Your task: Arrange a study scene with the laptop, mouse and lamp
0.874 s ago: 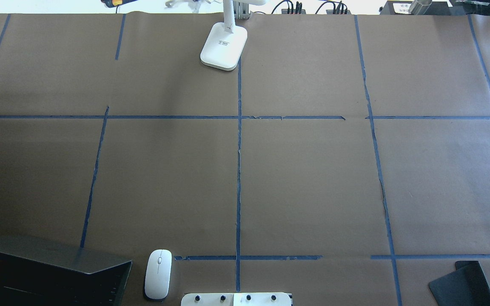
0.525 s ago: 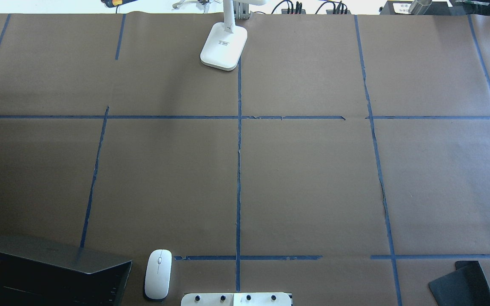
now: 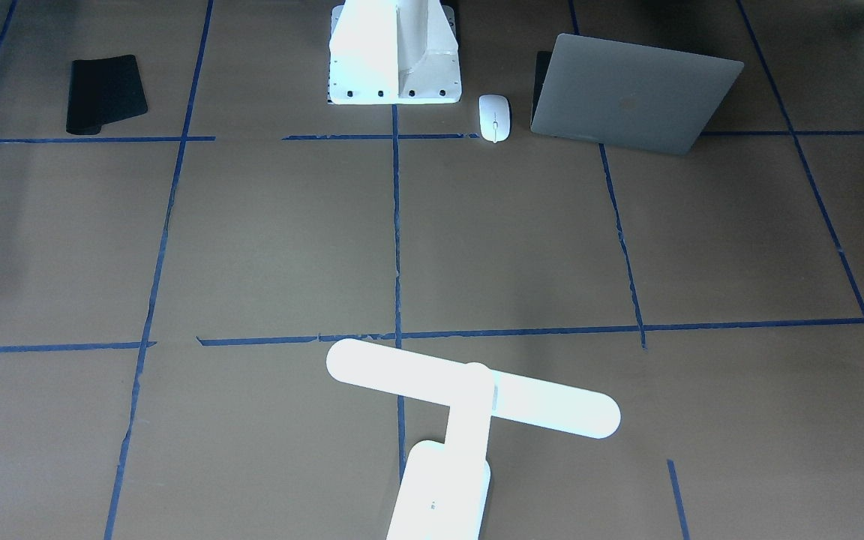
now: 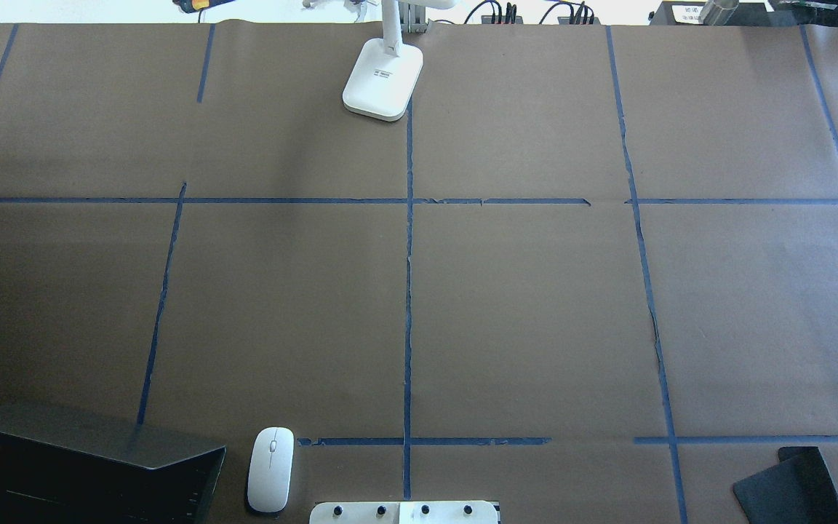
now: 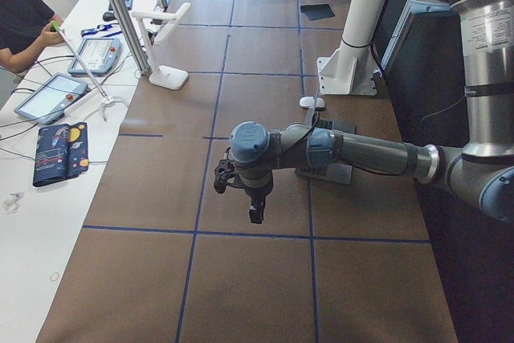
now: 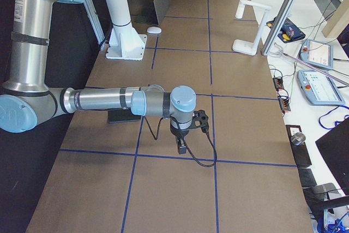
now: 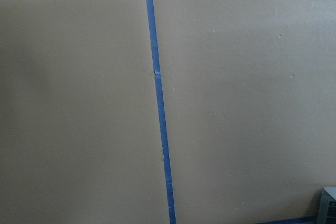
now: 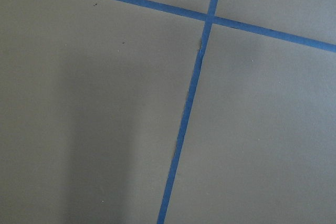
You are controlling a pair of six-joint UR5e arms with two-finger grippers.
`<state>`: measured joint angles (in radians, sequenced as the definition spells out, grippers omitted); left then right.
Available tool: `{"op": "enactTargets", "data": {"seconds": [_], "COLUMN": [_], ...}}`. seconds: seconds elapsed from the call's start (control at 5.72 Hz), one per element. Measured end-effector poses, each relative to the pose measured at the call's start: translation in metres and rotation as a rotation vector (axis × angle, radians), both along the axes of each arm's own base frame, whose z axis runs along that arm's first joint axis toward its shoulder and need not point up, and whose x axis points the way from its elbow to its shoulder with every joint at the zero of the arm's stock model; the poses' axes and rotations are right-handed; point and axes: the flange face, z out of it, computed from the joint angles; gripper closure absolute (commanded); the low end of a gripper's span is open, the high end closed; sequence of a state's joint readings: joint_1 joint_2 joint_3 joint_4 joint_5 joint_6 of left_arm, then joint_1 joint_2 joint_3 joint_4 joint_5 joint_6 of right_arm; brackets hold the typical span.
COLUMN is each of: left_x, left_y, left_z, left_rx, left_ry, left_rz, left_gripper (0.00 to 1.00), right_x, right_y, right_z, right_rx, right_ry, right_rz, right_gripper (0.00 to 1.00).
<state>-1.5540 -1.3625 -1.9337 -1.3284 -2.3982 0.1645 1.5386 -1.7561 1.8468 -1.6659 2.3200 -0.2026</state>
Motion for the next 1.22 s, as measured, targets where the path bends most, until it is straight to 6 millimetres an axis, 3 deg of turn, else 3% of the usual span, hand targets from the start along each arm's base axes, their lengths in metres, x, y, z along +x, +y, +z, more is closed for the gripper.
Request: {"op": "enactTargets", "data": {"seconds": [0.52,0.87,1.22], "left_x": [0.002,0.027,0.068], "left_y": [0.000,-0.006,-0.007], "left_z": [-0.005,-0.016,-0.059], "left_rx": [0.018,0.070,0.040], "left_ry": [0.002,0.004,0.008], "left_rz": [0.009,0.053,0.013], "left_gripper": [0.00,0.00,0.00], "right_x": [-0.001,-0.004,-0.007], "right_y": [-0.001,0.000,-0.001], "right_z": [-0.003,-0.007,-0.012], "right_rx": [0.014,0.015,0.026], "right_ry": [-0.010,-0.055,-0.093], "right_rz": [-0.005,-0.006,-0.009], "right_gripper": [0.00,0.00,0.00]}}
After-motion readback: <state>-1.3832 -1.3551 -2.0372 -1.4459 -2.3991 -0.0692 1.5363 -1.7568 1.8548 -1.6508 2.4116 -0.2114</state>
